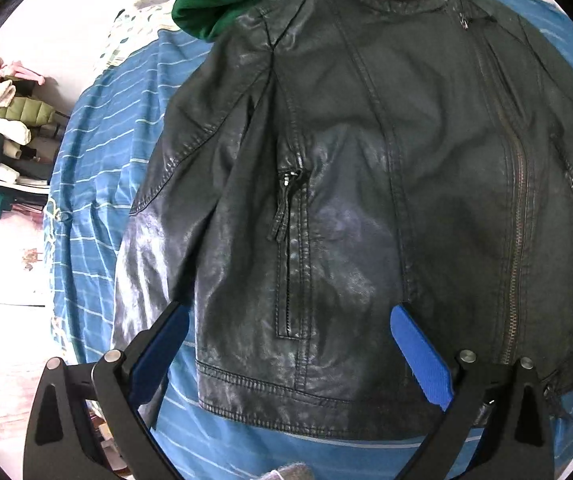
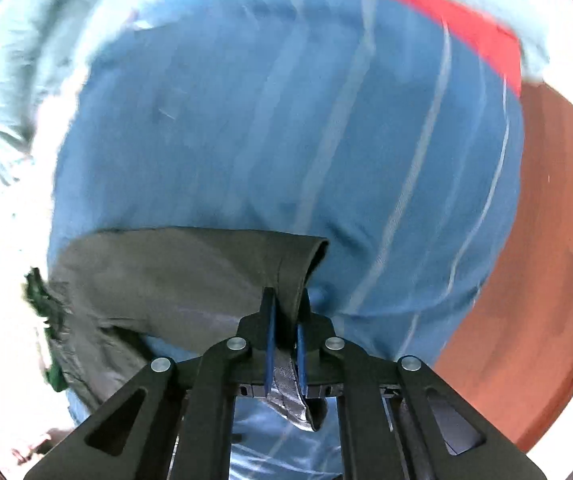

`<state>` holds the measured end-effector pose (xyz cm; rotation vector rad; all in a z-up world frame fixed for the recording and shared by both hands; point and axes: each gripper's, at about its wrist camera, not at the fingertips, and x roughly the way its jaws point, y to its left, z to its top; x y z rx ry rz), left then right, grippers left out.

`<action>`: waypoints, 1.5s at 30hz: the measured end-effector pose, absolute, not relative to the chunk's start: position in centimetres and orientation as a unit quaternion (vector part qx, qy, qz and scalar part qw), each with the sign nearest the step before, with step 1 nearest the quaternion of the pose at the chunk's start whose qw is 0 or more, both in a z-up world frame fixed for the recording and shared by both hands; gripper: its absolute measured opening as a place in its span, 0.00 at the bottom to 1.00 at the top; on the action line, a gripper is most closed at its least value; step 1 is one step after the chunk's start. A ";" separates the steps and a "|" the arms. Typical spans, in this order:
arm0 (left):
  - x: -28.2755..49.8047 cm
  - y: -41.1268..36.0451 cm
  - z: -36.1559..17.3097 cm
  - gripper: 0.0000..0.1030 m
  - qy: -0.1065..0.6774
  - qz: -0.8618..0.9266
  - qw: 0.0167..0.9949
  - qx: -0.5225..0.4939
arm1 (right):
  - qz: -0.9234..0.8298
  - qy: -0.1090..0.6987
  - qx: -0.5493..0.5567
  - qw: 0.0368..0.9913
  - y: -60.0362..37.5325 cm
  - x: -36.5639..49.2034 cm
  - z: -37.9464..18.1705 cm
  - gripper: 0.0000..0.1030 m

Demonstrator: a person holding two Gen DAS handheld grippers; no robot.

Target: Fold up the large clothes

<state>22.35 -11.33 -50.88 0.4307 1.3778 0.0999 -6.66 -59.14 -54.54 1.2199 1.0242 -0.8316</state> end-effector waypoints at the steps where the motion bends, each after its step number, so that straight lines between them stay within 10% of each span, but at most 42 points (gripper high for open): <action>1: 22.4 -10.8 -50.8 1.00 0.628 0.046 0.752 0.195 | -0.357 0.435 0.528 0.637 -59.3 -5.6 -52.6 0.08; 13: 23.3 0.1 -49.3 1.00 0.629 0.117 0.759 0.116 | -0.149 0.420 0.458 0.769 -47.3 24.1 -39.5 0.08; 24: 21.4 10.7 -49.9 1.00 0.626 0.199 0.750 0.080 | 0.041 0.589 0.199 0.782 -11.2 48.7 -56.3 0.07; 29: 19.6 13.9 -51.3 1.00 0.650 0.223 0.724 0.054 | 0.096 0.649 0.142 0.741 -6.5 49.0 -59.9 0.29; 33: 18.4 14.1 -50.8 1.00 0.660 0.223 0.717 0.025 | 0.082 0.622 0.202 0.752 -14.0 41.4 -54.7 0.66; 45: 17.9 7.8 -50.8 1.00 0.667 0.151 0.729 0.023 | -0.127 0.698 0.294 0.641 -36.7 18.2 -62.7 0.69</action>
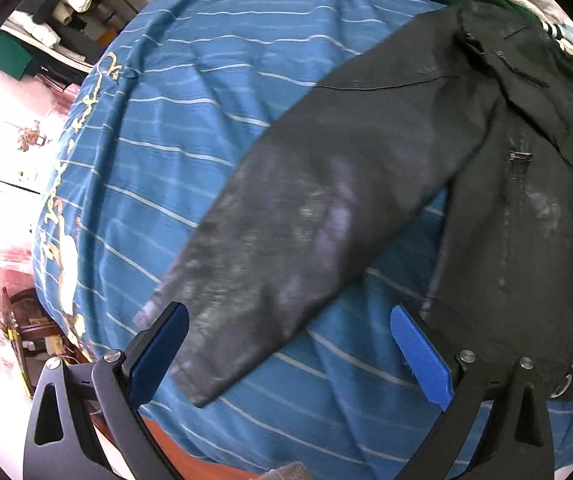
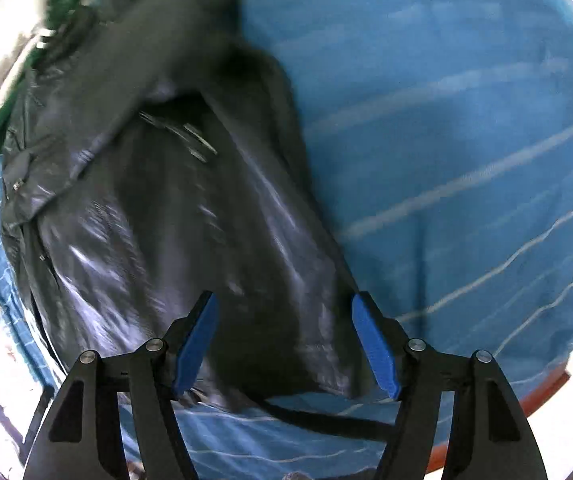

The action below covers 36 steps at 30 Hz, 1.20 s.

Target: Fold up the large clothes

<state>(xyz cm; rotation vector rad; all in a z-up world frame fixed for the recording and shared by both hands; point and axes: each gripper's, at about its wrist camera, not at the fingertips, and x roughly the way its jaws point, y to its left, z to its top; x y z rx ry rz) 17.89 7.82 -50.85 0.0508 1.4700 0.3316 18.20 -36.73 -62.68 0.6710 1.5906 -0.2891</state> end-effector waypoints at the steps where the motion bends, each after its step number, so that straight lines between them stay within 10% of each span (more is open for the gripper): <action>1: 17.9 7.5 -51.0 1.00 0.670 0.151 0.726 0.017 | -0.128 0.699 0.282 0.644 -36.8 18.1 -63.2 0.69; 5: 17.4 6.6 -51.6 1.00 0.680 0.167 0.714 0.007 | -0.149 0.723 0.202 0.643 -36.3 19.0 -63.8 0.39; 9: 16.2 6.2 -51.8 1.00 0.684 0.179 0.707 0.006 | -0.143 0.724 0.179 0.651 -36.1 18.6 -64.1 0.64; 11: 15.5 6.2 -52.1 1.00 0.684 0.187 0.705 0.010 | -0.109 0.735 0.237 0.626 -36.1 17.7 -66.3 0.60; 16: 13.7 7.2 -52.2 1.00 0.686 0.213 0.695 -0.008 | -0.116 0.713 0.256 0.642 -36.2 16.7 -64.4 0.10; 23: 10.8 10.2 -53.2 1.00 0.688 0.252 0.676 -0.079 | -0.131 0.730 0.274 0.613 -39.1 14.2 -63.8 0.13; 29: 7.5 17.2 -55.3 0.99 0.626 0.279 0.638 -0.351 | -0.132 0.723 0.295 0.611 -41.9 16.3 -61.8 0.20; 36: 6.6 24.1 -59.0 0.99 0.486 0.365 0.588 -0.533 | -0.146 0.675 0.309 0.654 -40.7 16.6 -58.4 0.46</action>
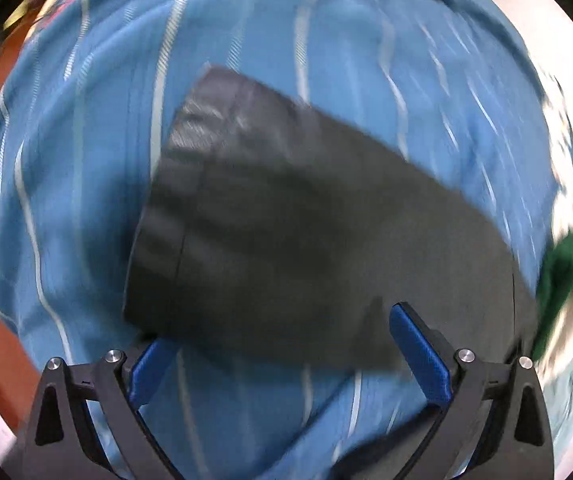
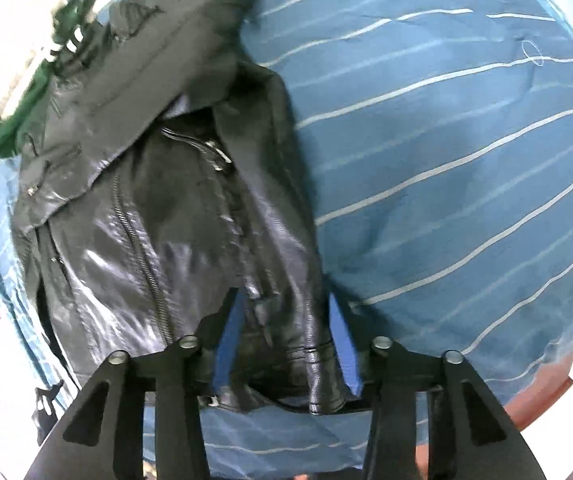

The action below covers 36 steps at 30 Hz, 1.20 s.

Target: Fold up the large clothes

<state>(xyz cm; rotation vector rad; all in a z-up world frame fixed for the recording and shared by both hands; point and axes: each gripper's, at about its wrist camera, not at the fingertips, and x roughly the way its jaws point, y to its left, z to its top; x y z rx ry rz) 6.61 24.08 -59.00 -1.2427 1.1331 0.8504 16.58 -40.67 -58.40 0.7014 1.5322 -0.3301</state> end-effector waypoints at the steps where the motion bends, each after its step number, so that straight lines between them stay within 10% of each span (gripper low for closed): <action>1: 6.7 24.5 -58.9 0.98 0.477 0.378 0.585 -0.536 | -0.147 0.674 0.314 0.653 -40.3 16.6 -58.4 0.46; 2: 7.2 25.3 -58.4 0.92 0.466 0.400 0.587 -0.527 | -0.148 0.674 0.314 0.652 -39.2 16.9 -58.6 0.46; 4: 8.3 26.5 -57.0 0.41 0.462 0.432 0.604 -0.485 | -0.148 0.671 0.306 0.659 -35.1 18.2 -59.5 0.46; 6: 9.5 28.1 -55.8 0.14 0.458 0.434 0.629 -0.454 | -0.141 0.669 0.294 0.668 -32.1 19.9 -59.7 0.46; 18: 8.4 31.6 -56.8 0.21 0.460 0.304 0.677 -0.487 | -0.073 0.678 0.254 0.686 -21.7 25.0 -60.1 0.50; 24: 8.0 32.2 -58.3 0.57 0.389 0.270 0.669 -0.573 | -0.087 0.679 0.233 0.691 -19.4 26.8 -61.1 0.62; 27: 10.0 32.2 -57.3 0.54 0.425 0.294 0.675 -0.527 | -0.158 0.686 0.142 0.696 -17.4 28.2 -61.4 0.87; 30: 12.3 32.2 -55.3 0.13 0.459 0.319 0.697 -0.450 | -0.217 0.685 0.049 0.694 -14.8 30.6 -61.1 0.87; 36: 15.8 33.4 -49.3 0.09 0.468 0.308 0.760 -0.330 | -0.231 0.644 -0.007 0.729 -9.5 35.5 -58.9 0.87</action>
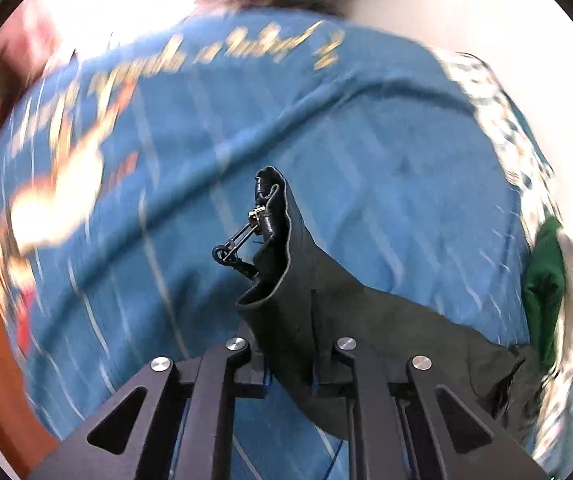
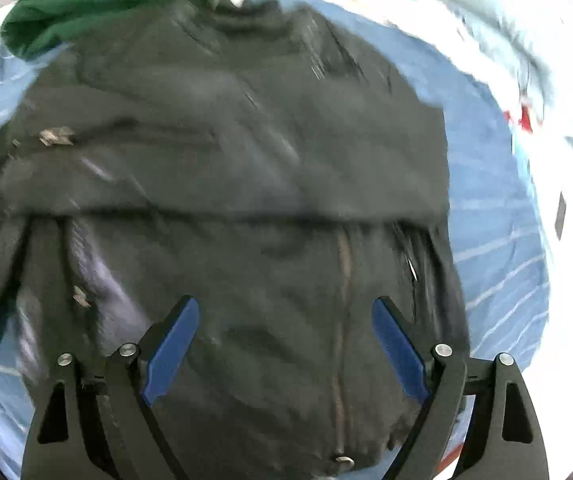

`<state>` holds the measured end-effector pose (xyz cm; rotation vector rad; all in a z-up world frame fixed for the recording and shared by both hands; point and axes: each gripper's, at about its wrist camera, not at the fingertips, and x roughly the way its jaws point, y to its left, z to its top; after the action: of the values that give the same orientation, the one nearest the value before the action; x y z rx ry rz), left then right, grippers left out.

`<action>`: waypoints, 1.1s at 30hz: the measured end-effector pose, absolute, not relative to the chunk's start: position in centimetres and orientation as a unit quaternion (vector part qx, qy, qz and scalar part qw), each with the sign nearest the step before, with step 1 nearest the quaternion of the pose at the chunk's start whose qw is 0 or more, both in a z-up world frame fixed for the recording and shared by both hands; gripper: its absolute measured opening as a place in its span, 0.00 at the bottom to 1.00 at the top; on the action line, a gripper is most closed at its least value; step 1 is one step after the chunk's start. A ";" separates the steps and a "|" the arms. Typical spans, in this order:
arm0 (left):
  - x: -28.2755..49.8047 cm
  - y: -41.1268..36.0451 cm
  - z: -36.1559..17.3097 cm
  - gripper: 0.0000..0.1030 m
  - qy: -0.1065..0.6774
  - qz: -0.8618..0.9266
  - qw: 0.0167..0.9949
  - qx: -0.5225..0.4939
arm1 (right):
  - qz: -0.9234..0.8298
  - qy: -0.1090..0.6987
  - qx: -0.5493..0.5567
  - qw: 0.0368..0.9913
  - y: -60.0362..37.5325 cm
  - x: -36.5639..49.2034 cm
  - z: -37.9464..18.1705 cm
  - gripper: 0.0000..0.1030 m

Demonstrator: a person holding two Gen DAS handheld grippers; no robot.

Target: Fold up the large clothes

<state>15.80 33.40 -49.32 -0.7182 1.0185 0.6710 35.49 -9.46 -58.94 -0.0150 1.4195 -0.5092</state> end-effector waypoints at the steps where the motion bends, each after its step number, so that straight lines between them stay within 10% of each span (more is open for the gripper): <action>1: 16.5 33.1 -48.0 0.09 0.466 0.301 0.774 -0.305 | -0.228 0.640 -0.009 0.734 -8.6 36.1 -58.8 0.87; 17: 28.8 20.4 -36.5 0.07 0.410 0.219 0.885 -0.038 | -0.178 0.603 0.088 0.773 -13.7 39.2 -58.0 0.87; 33: 35.6 -23.5 -43.5 0.06 0.461 -0.126 0.871 0.114 | -0.298 0.607 0.238 0.697 -41.3 27.1 -60.7 0.87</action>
<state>35.61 -23.54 -43.48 0.2373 0.9649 -0.2638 27.06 -41.29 -60.67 0.5313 1.3525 -0.6653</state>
